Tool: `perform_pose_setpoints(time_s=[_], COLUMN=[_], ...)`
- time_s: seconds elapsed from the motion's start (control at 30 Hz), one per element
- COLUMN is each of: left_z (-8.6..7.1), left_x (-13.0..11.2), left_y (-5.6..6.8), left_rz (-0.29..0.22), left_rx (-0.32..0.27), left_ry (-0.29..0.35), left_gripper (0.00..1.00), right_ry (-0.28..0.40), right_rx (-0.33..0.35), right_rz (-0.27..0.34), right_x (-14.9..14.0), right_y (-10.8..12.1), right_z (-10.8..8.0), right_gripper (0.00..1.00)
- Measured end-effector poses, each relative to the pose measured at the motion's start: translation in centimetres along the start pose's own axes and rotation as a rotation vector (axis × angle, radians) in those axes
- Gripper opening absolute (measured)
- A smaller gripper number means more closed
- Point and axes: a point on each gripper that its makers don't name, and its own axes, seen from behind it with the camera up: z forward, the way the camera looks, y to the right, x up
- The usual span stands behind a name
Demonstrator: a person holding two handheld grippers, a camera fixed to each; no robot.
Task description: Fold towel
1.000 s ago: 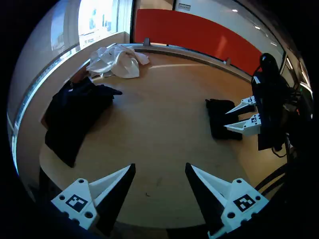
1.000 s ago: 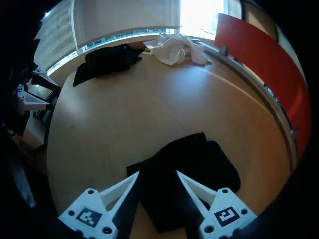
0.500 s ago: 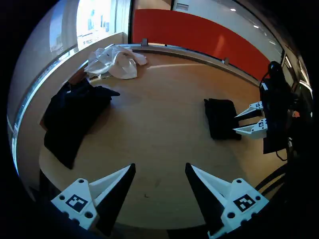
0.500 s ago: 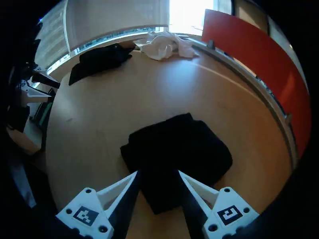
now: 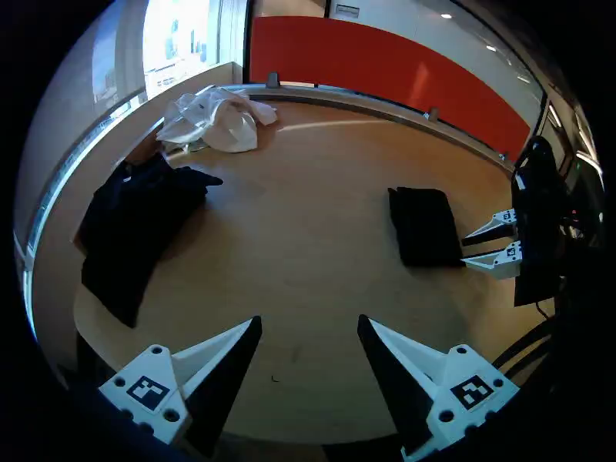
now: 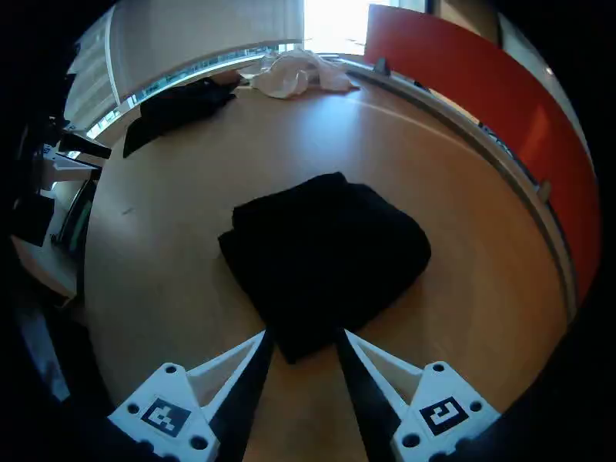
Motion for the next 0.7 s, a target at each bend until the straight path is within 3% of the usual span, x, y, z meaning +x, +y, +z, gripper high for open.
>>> perform_pose_setpoints(time_s=[0.43,0.57,0.7], left_z=[0.0,0.0,-0.1], left_x=[-0.2,-0.3,-0.3], left_y=[0.4,0.5,0.5], left_rz=[0.003,0.001,0.001], left_rx=[-0.001,-0.002,-0.003], left_ry=[-0.005,-0.005,-0.007], left_gripper=[0.92,0.92,0.92], right_ry=[-0.028,-0.031,-0.026], right_rx=[-0.002,-0.004,-0.013], right_rz=[0.016,0.029,0.043], right_x=[-2.0,-2.2,-2.2], right_y=[-0.5,-0.4,-0.3], right_z=[0.6,0.9,1.0], right_gripper=[0.58,0.49,0.32])
